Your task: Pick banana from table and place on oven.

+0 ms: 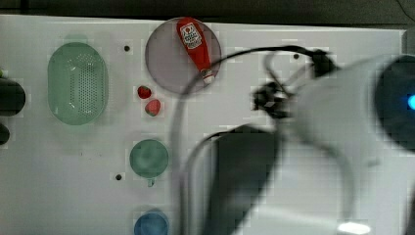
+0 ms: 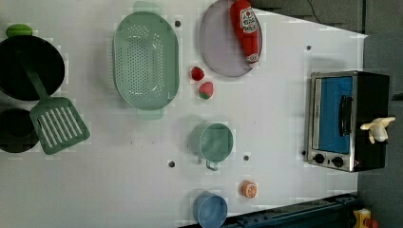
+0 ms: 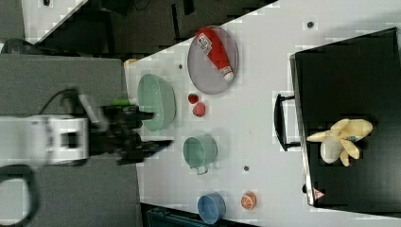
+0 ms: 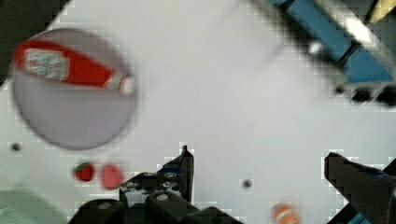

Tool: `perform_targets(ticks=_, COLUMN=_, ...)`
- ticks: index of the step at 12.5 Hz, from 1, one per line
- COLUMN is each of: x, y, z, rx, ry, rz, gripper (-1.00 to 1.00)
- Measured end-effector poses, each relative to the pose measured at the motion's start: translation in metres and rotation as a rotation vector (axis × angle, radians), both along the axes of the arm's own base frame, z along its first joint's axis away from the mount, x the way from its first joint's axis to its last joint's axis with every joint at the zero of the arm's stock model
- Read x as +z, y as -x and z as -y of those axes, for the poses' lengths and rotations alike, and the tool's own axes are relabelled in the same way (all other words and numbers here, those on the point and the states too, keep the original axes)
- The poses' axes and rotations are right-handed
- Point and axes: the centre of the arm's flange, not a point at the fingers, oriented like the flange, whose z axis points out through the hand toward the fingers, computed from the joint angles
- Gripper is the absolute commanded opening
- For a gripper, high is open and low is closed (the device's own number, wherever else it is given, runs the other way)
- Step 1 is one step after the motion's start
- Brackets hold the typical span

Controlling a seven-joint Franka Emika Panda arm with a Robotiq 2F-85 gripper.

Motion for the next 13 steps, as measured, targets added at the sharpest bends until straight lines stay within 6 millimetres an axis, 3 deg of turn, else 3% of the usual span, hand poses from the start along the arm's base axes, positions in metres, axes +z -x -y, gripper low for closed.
perform_targets(ticks=3, x=0.032, y=0.023, z=-0.112, rx=-0.004, ry=0.040, rz=0.060, gripper=1.00)
perform_targets(ticks=5, x=0.052, y=0.043, z=-0.153, rx=0.017, ry=0.041, rz=0.090, gripper=1.00)
perform_targets(ticks=7, x=0.057, y=0.052, z=-0.154, rx=-0.014, ry=0.044, rz=0.089, gripper=1.00)
perform_targets(ticks=8, x=0.057, y=0.052, z=-0.145, rx=-0.041, ry=0.052, rz=0.092, gripper=1.00)
perform_targets(ticks=13, x=0.020, y=0.039, z=-0.074, rx=-0.206, ry=0.032, rz=0.008, gripper=1.00)
